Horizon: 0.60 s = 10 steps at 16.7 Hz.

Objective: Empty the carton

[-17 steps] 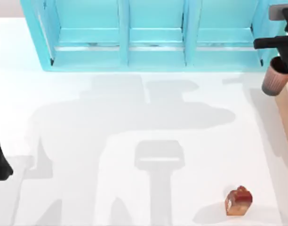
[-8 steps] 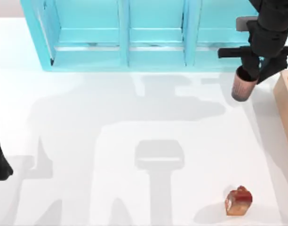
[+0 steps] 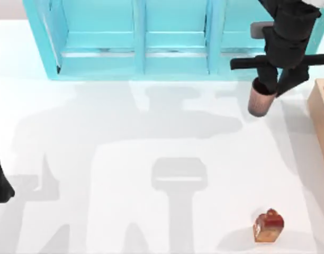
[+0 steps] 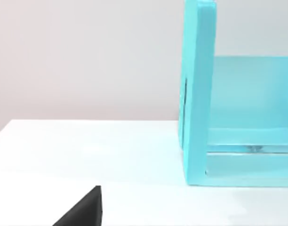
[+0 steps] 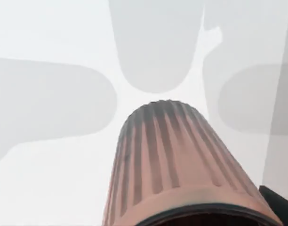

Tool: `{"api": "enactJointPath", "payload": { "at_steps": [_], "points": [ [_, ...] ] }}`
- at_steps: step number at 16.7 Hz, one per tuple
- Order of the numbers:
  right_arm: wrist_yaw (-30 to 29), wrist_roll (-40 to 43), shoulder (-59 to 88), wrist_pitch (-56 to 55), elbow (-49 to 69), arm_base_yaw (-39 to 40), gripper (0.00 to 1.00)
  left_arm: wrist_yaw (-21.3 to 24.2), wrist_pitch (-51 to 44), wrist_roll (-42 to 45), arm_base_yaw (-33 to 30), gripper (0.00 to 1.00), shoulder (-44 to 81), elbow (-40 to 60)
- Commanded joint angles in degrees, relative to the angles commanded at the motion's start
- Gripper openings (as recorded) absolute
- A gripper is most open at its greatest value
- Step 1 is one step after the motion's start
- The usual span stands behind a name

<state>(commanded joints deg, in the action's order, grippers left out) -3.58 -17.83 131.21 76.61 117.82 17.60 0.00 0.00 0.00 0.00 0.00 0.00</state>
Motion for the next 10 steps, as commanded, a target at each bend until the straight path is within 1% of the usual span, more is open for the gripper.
{"api": "enactJointPath", "payload": {
  "at_steps": [3,5,7,10],
  "points": [
    [-0.4,-2.3,0.0,-2.6,-1.7,3.9,0.00,0.0,0.0,0.0,0.0,1.00,0.0,0.0],
    [-0.4,-2.6,0.4,-4.8,-3.2,4.5,0.00,0.0,0.0,0.0,0.0,1.00,0.0,0.0],
    [-0.2,-1.8,0.8,-6.8,-5.0,3.1,0.00,0.0,0.0,0.0,0.0,1.00,0.0,0.0],
    [0.1,0.6,1.3,-8.1,-6.8,-1.3,0.00,0.0,0.0,0.0,0.0,1.00,0.0,0.0]
  ]
}}
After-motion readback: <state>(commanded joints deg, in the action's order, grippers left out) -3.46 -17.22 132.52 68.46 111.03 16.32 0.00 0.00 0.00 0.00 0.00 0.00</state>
